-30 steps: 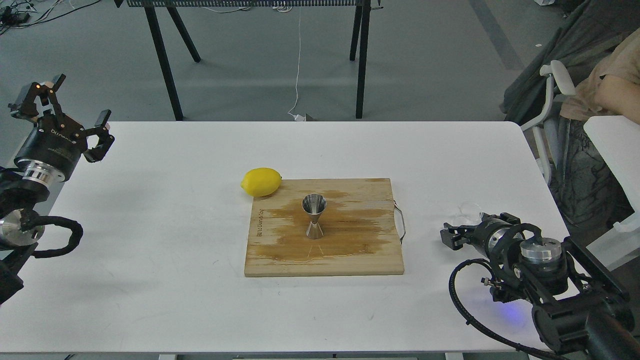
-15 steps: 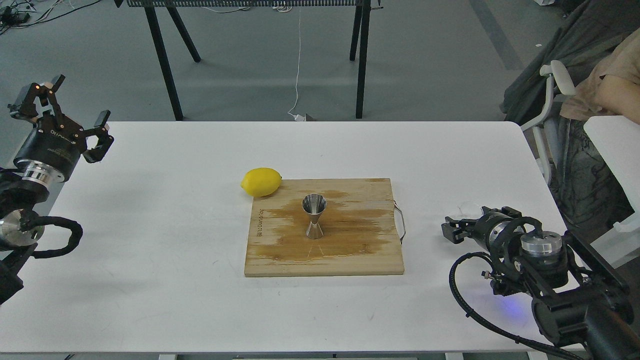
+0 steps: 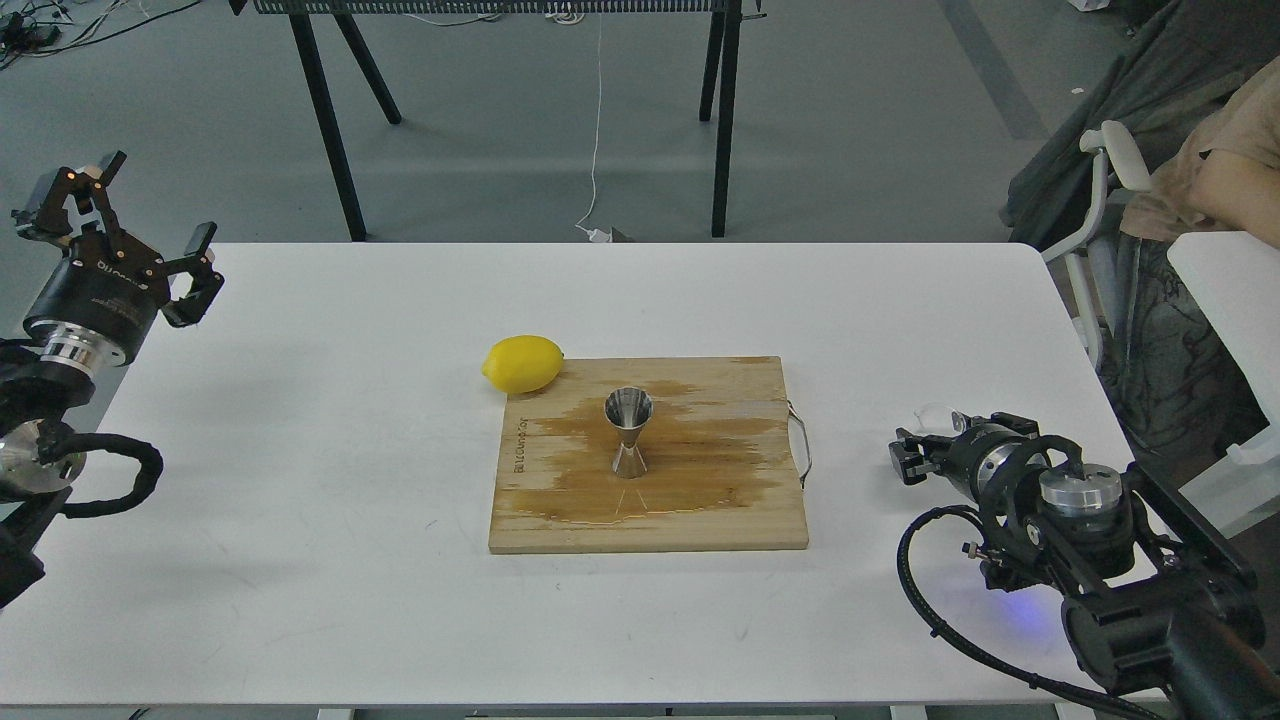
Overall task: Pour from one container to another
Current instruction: 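Move the right gripper to the small clear glass and grasp it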
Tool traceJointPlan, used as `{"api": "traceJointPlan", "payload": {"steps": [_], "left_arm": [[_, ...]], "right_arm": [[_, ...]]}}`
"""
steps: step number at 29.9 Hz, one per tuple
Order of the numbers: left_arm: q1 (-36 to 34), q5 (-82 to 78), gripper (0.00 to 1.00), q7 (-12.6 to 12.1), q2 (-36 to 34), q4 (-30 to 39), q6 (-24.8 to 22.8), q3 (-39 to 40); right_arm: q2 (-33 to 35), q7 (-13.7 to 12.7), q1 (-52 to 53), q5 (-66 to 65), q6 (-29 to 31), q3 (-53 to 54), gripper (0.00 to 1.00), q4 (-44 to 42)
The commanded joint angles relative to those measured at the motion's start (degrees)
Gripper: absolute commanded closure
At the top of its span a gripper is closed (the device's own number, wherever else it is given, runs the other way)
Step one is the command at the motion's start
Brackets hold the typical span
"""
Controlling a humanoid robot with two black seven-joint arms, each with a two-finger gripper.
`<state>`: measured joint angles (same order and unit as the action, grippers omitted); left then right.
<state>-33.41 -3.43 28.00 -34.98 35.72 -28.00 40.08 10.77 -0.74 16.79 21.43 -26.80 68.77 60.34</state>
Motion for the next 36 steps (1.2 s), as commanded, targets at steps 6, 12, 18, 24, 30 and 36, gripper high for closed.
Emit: {"api": "traceJointPlan", "payload": {"steps": [6,12,18,24,30,36], "left_arm": [[0.01,0.00,0.01,0.00,0.00,-0.03,0.00,0.00],[0.01,0.00,0.01,0.00,0.00,-0.03,0.00,0.00],[0.01,0.00,0.01,0.00,0.08,-0.03,0.00,0.00],[0.01,0.00,0.01,0.00,0.08,-0.03,0.00,0.00],[0.01,0.00,0.01,0.00,0.08,-0.03,0.00,0.00],[0.01,0.00,0.01,0.00,0.43,-0.03,0.00,0.00]], "right_arm": [[-0.40,-0.06,-0.09,-0.42,0.08,-0.04,0.40,-0.66],[-0.40,-0.06,-0.62,-0.78,2.98,-0.04,0.50,-0.58],[-0.31,0.03,-0.62,-0.87,3.60,-1.35,0.54,-0.58],[-0.40,0.03,-0.62,-0.87,3.68,-1.53,0.55,-0.40],[-0.05,0.12,0.00,-1.13,3.60,-1.53,0.56,4.24],[0.66,-0.14,2.19,-7.09,2.80,-1.45,0.57,13.47]]}}
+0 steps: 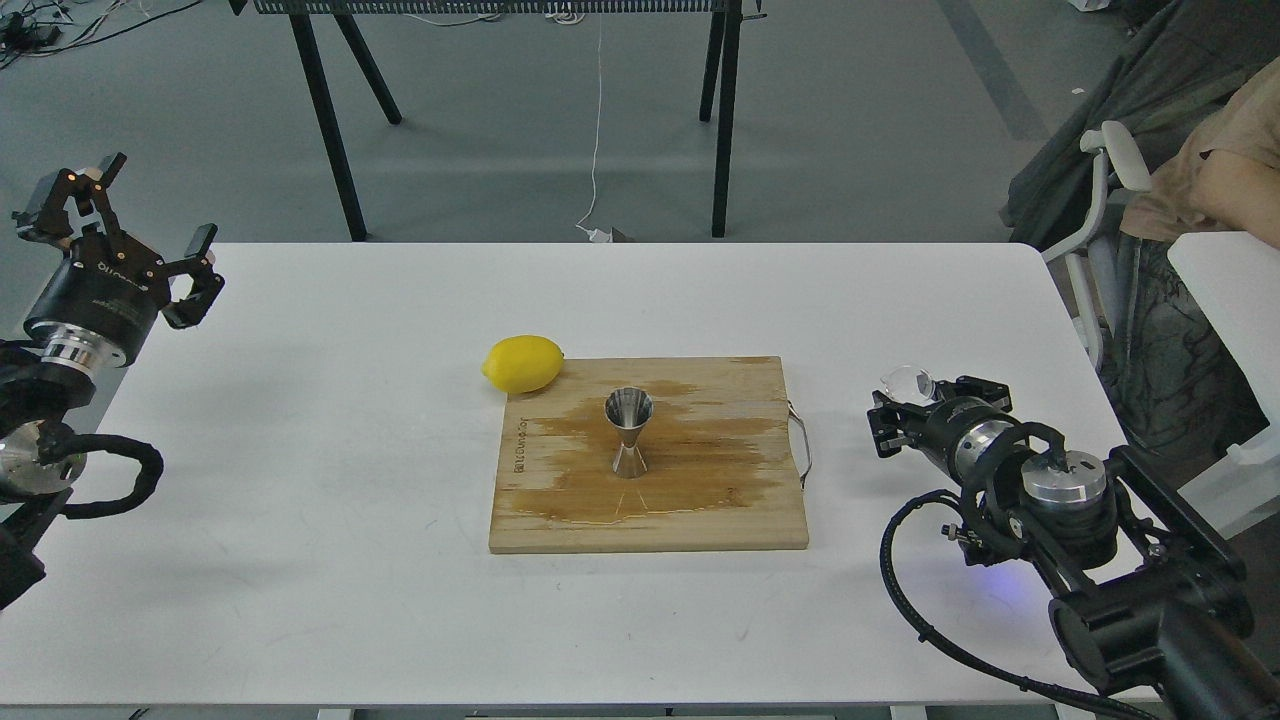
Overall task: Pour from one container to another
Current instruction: 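Move the right gripper to the small clear glass and grasp it, then lift the clear glass with the right gripper over the jigger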
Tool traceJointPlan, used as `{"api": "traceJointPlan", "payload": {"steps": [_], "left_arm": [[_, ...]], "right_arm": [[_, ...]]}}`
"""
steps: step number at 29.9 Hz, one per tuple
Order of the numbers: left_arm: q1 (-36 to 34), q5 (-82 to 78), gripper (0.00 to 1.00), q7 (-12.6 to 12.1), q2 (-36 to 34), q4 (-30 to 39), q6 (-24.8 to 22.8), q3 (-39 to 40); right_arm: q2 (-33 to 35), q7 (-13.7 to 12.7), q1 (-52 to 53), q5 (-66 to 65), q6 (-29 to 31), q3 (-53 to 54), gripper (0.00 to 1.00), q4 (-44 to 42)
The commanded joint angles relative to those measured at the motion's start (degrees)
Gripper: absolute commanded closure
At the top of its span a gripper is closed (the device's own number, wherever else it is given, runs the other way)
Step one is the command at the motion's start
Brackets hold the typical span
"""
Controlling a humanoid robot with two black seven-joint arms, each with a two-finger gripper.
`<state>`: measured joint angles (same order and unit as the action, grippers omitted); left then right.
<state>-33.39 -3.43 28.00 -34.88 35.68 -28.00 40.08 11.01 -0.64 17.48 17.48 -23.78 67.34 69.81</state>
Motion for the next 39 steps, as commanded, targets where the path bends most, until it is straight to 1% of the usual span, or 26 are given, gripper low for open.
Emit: {"api": "traceJointPlan", "payload": {"steps": [1,3,6,11,22,33,39], "left_arm": [[-0.09,0.00,0.01,0.00,0.60,0.00,0.00,0.00],[-0.09,0.00,0.01,0.00,0.69,0.00,0.00,0.00],[-0.09,0.00,0.01,0.00,0.78,0.00,0.00,0.00],[0.00,0.00,0.01,0.00,0.78,0.00,0.00,0.00],[0.00,-0.09,0.01,0.00,1.83,-1.23,0.00,0.00],[-0.09,-0.18,0.01,0.00,2.01,-1.23,0.00,-0.09],[-0.09,-0.18,0.01,0.00,2.10,-1.23,0.00,-0.09]], "right_arm": [[0.50,-0.41,2.29,-4.80,-0.22,-0.10,0.57,5.32],[0.41,-0.76,3.61,-8.84,-0.22,-0.88,0.58,7.26],[0.41,-0.85,6.68,-12.98,-0.04,-5.27,0.58,8.41],[0.41,-0.68,11.08,-16.06,0.40,-12.30,0.57,9.29],[0.06,-0.68,15.91,-27.48,0.40,-25.58,0.58,11.40],[0.32,-0.76,20.75,-35.40,0.40,-36.83,0.58,11.84],[0.32,-0.68,23.56,-35.84,0.49,-41.14,0.58,11.75]]}}
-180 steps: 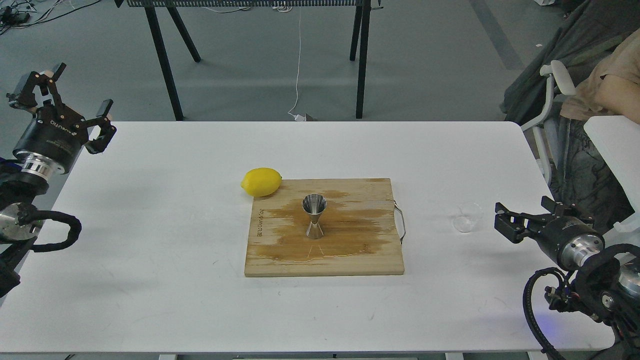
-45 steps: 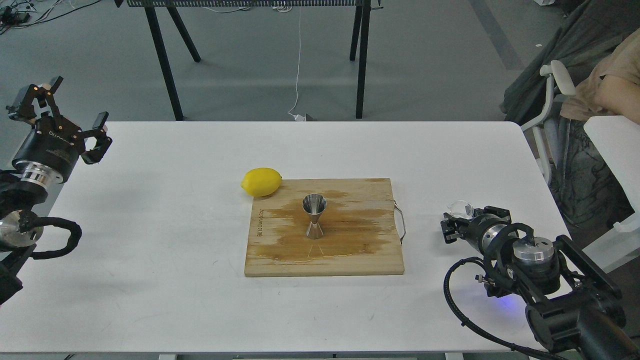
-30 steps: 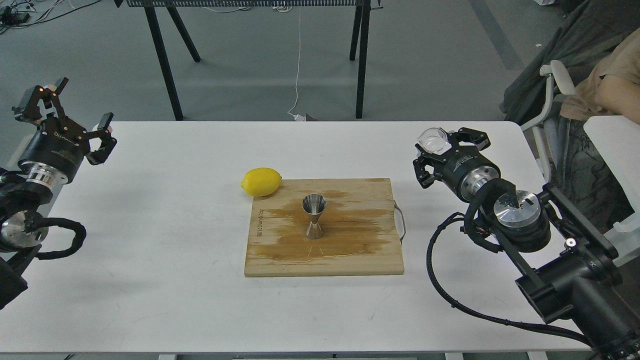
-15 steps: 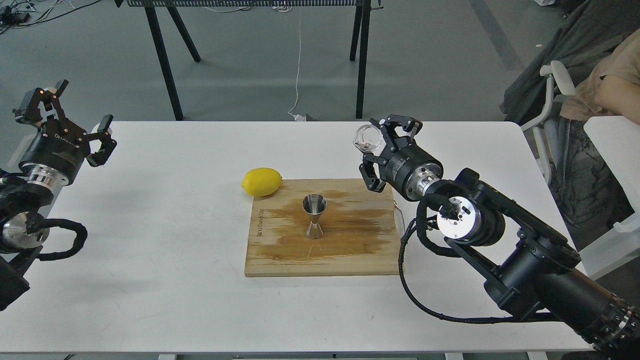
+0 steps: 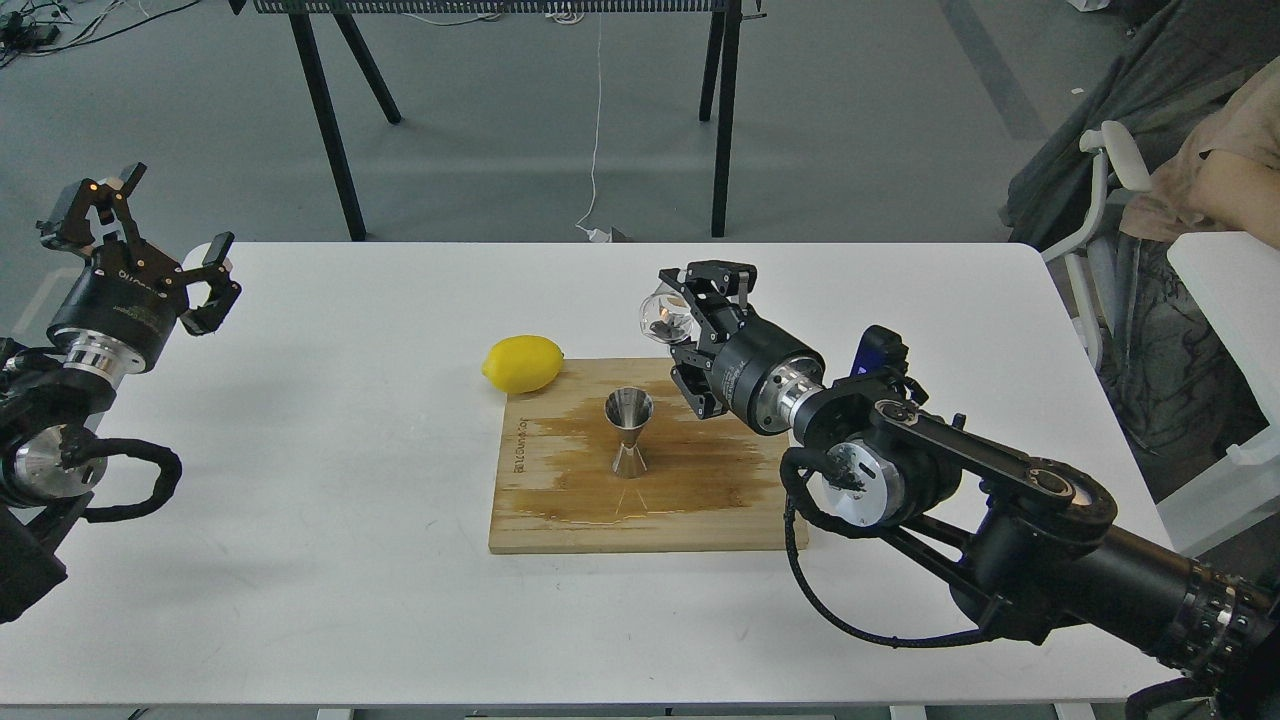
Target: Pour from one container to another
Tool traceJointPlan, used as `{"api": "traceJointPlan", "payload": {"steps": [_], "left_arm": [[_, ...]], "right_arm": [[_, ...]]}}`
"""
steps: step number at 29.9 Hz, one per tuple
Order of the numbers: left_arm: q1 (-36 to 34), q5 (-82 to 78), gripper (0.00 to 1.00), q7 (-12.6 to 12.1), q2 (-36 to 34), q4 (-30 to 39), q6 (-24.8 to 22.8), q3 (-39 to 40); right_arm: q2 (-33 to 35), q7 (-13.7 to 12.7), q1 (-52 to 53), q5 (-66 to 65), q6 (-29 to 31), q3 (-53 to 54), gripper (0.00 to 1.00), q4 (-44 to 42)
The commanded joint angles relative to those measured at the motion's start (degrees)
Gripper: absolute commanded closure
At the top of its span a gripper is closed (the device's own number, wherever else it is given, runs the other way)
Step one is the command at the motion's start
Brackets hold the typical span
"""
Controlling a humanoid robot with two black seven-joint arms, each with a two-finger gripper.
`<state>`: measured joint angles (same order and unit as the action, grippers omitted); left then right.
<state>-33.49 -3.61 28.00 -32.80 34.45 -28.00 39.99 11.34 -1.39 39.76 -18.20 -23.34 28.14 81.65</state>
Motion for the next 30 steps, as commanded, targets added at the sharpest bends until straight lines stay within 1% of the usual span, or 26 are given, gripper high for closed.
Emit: {"api": "traceJointPlan", "payload": {"steps": [1,5,11,18,24,30], "left_arm": [[0.01,0.01,0.01,0.00,0.01,0.00,0.00,0.00],[0.01,0.01,0.01,0.00,-0.07,0.00,0.00,0.00],[0.01,0.01,0.01,0.00,-0.07,0.00,0.00,0.09],[0.09,0.01,0.01,0.00,-0.07,0.00,0.00,0.09],[0.09,0.01,0.01,0.00,-0.07,0.00,0.00,0.09],[0.09,0.01,0.01,0.00,-0.07,0.00,0.00,0.09]], "right_arm": [[0.08,0.08,1.63,-0.34,0.05,-2.55,0.58,-0.09],[0.08,-0.01,3.39,-4.02,0.05,-5.80,0.58,-0.44],[0.17,-0.01,4.53,-5.17,-0.04,-7.39,0.58,-0.35],[0.17,0.07,5.50,-9.39,-0.04,-11.43,0.58,-0.62],[0.26,-0.01,6.38,-13.25,-0.04,-13.45,0.58,-0.79],[0.35,0.08,7.34,-14.14,-0.04,-14.60,0.58,-0.97]]}}
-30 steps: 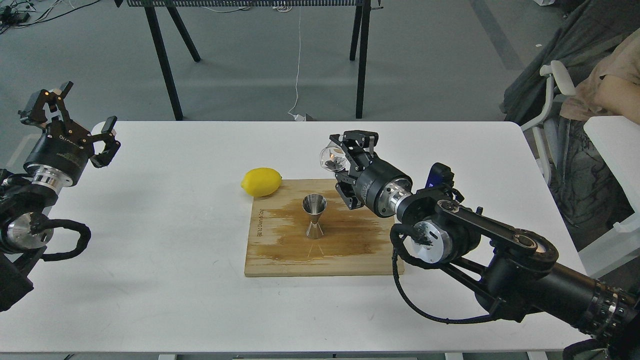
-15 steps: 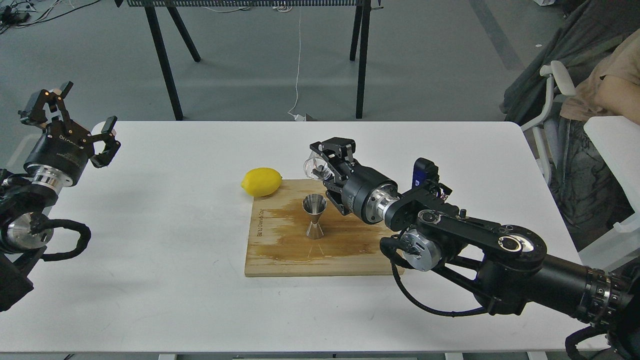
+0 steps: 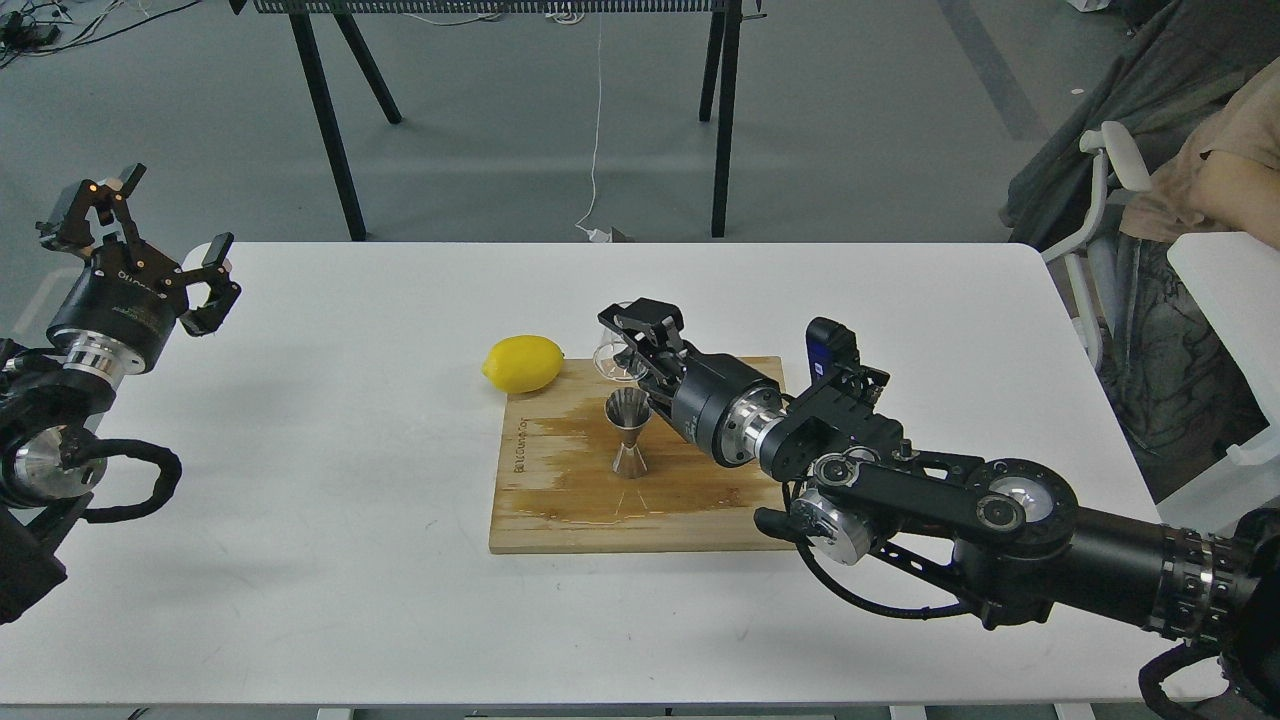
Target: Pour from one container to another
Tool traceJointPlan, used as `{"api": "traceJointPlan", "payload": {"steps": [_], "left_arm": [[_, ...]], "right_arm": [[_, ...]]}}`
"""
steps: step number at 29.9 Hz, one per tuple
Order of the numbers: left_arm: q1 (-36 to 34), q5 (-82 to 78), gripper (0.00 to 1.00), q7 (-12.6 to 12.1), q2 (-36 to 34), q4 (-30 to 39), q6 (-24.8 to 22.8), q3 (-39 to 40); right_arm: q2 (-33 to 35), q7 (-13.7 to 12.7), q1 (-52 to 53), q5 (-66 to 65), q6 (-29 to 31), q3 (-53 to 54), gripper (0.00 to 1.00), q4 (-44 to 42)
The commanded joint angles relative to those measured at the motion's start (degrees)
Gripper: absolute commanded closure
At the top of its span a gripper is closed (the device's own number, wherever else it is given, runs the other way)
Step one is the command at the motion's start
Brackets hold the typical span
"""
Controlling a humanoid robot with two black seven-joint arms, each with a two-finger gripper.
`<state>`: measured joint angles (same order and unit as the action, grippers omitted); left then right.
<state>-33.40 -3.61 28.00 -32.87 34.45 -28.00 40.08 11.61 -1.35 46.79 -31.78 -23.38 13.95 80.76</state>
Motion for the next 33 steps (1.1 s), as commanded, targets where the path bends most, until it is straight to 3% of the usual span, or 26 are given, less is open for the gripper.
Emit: {"api": "traceJointPlan", "payload": {"steps": [1,33], "left_arm": [[0.00,0.00,0.01,0.00,0.00,0.00,0.00,0.00],[0.18,0.00,0.01,0.00,-0.09,0.00,0.00,0.00]], "right_arm": [[0.08,0.03,0.41,-1.17,-0.09,-0.59,0.58,-0.17],[1.75,0.12,1.29,-9.61,-0.18,-4.63,0.58,-2.10]]}}
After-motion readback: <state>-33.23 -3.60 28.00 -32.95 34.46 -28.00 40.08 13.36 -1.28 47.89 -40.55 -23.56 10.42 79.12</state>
